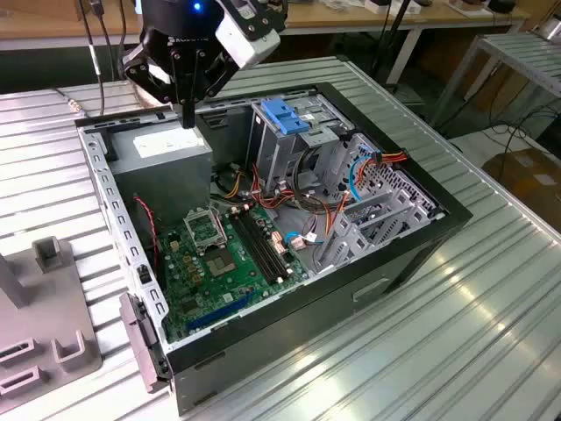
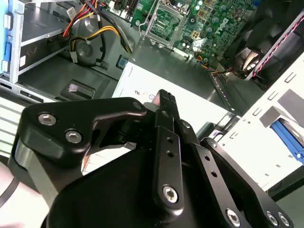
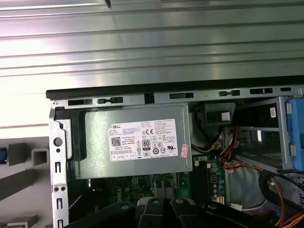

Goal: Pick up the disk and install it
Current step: 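Reach for the disk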

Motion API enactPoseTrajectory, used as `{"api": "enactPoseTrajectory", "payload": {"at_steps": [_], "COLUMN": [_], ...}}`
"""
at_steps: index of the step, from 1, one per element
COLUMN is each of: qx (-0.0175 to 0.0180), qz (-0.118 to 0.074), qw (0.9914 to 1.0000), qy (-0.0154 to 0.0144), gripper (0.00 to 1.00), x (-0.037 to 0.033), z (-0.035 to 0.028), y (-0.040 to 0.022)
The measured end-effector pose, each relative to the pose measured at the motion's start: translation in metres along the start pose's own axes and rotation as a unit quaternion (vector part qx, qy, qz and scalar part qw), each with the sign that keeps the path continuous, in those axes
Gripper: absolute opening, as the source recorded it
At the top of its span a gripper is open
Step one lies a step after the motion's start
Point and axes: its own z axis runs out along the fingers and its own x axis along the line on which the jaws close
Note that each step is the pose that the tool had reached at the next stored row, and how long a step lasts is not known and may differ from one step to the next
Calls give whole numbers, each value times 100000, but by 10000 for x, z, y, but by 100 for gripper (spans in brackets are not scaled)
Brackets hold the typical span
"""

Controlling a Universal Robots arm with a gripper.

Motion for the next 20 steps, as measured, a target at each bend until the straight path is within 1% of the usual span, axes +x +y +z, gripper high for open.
{"api": "enactPoseTrajectory", "payload": {"at_steps": [20], "qx": [4], "qz": [-5], "qw": [100000], "qy": [1], "gripper": [11], "x": [42], "z": [-1], "y": [-3]}}
